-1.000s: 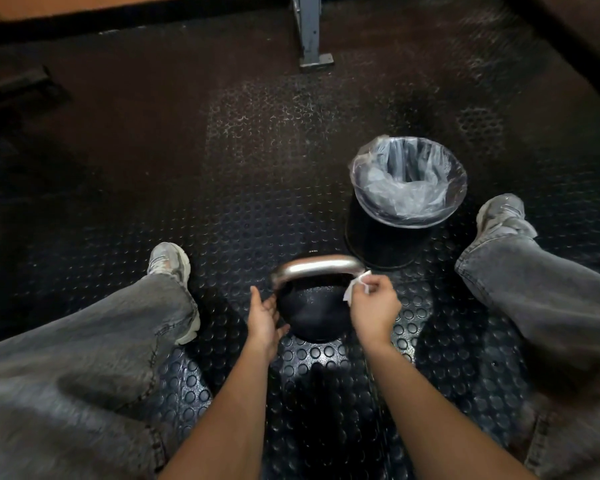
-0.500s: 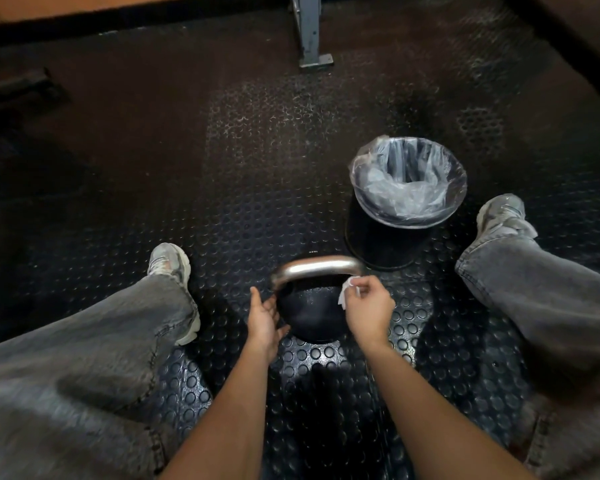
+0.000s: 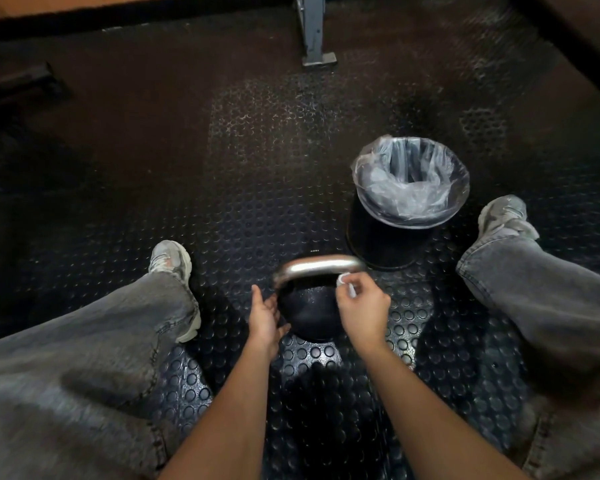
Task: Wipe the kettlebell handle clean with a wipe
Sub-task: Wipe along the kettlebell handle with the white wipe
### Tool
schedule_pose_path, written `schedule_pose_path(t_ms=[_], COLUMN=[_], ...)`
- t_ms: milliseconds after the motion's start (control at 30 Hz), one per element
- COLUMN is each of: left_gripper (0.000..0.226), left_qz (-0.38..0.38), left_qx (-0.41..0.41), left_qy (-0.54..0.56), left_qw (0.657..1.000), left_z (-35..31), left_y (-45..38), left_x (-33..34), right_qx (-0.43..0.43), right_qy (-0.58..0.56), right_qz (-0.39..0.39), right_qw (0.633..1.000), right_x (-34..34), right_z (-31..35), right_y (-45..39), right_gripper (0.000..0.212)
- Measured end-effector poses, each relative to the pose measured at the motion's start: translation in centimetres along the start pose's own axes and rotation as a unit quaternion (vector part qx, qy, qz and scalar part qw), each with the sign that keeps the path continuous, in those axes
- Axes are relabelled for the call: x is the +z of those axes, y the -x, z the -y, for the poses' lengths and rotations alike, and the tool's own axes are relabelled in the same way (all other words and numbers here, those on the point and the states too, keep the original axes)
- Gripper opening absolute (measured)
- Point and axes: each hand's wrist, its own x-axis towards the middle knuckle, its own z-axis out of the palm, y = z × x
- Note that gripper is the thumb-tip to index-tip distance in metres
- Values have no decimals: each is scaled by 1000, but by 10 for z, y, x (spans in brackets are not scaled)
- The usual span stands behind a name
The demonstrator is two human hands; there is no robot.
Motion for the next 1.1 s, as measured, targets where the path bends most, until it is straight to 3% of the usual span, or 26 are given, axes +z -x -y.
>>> schedule_pose_path(t_ms=[67,167,233,333,400,500,567,633,700,833,900,1100], left_gripper=[81,80,79,78,77,79,80,81,82,82,82,83], left_qz=[2,1,-1,0,-2,-4,-3,-3,-5,-2,-1,-7], left_qx=[0,2,1,0,-1,-2,0,1,2,-1,-2,0], left_qy=[-1,-1,-2,1,2,-6,-10,-7,-7,0,-1,-7], left_qw=[1000,1000,1000,1000,1000,1000,1000,1000,1000,1000,1000,1000], left_z=[1,2,3,3,2,2,3,4,4,4,5,5], left_y=[-1,-2,-3,-3,-2,-3,-5,-7,-7,-8,-8,-8], left_x=[-1,-2,-2,-1,-1,-2,-3,-5,-5,-4,-4,-5], right_qx=[129,154,78,-109,-159,-62,58,120,85,-142,-179,57], right_qy=[-43,-82,-100,-64,-29,-9,-40,-76,-90,-56,-23,-49], right_qz=[-37,-78,-74,-10,19,10,-33,-84,-90,-19,-1,-50], right_qw=[990,982,989,992,987,998,997,986,988,988,984,996], right_x=[-4,-10,-10,-3,4,2,-2,-7,-9,-1,6,-4], right_z=[-7,1,15,26,20,9,5,7,13,29,25,5], right_y=[-7,-11,-5,7,9,6,2,-3,-4,5,9,3], right_gripper=[6,7,10,14,14,8,6,5,5,13,13,8])
